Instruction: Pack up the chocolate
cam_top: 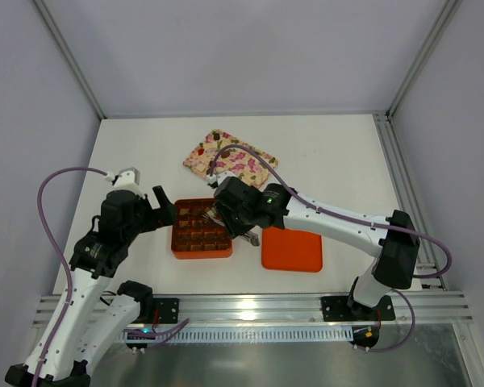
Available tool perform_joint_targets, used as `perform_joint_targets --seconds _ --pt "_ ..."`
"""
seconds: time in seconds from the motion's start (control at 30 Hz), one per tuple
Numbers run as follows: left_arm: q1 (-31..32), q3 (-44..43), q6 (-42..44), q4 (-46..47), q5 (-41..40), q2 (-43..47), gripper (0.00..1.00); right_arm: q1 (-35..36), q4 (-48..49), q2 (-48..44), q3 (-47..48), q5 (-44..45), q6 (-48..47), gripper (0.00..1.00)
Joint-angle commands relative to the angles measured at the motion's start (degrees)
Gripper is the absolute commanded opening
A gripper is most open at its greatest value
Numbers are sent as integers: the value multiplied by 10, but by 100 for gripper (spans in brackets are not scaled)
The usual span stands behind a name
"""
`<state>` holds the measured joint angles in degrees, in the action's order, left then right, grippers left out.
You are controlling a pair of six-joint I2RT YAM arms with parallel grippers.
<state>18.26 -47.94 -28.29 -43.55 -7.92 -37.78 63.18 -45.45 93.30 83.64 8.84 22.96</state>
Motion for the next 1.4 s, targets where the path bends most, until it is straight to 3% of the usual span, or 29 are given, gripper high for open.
perform_joint_targets --seconds 0.0,0.67,0.97,1.37 --pt "1 -7 -3 9 0 -2 100 4 19 4 4 11 9 38" --pt "1 -7 -2 9 1 -1 100 5 23 14 7 10 9 46" --pt "1 -7 -2 9 1 -1 100 -1 -8 -8 42 60 -3 46" --pt "1 -7 -2 8 0 0 100 -146 -7 -48 45 42 -36 45"
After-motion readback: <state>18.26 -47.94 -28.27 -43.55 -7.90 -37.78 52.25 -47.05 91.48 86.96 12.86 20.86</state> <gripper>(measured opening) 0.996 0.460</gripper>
